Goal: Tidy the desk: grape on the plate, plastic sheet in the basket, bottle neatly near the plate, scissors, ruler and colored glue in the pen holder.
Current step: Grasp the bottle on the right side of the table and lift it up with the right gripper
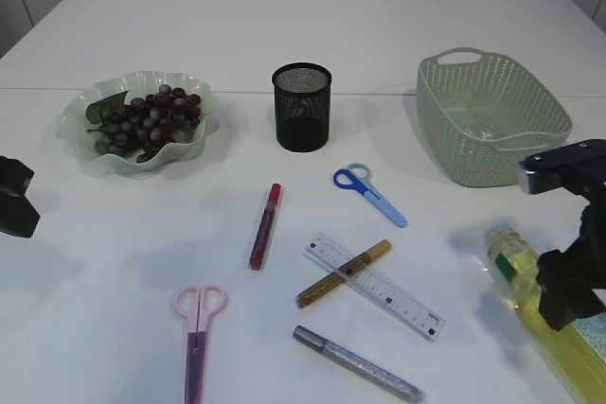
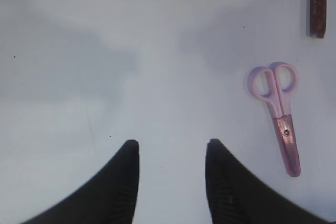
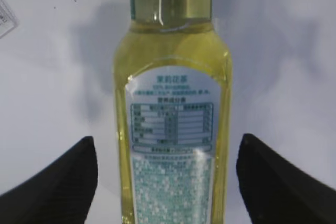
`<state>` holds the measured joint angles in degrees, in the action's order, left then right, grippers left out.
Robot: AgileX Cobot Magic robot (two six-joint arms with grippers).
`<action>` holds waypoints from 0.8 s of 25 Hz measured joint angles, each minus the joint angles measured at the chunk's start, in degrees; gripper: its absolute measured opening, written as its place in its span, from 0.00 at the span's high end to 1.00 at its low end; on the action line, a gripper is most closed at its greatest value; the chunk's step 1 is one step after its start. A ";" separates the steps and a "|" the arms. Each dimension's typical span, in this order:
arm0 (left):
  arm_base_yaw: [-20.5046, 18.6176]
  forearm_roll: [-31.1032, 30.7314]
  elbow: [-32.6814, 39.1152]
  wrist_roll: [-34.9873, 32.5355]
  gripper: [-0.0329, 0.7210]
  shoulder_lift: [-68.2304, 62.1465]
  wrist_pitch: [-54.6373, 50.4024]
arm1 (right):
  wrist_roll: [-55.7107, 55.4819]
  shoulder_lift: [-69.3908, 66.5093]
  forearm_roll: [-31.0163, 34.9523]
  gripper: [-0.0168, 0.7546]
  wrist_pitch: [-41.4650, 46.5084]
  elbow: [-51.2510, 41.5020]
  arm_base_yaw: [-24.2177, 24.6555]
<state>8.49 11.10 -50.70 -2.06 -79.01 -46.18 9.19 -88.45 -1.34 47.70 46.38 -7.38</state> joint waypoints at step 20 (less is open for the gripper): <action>0.00 0.10 0.00 -0.10 0.55 0.00 0.44 | -0.09 -12.28 0.00 0.17 -6.40 3.44 0.00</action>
<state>8.49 11.20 -50.70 -2.16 -79.01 -45.74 9.10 -100.73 -1.34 41.30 49.82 -7.38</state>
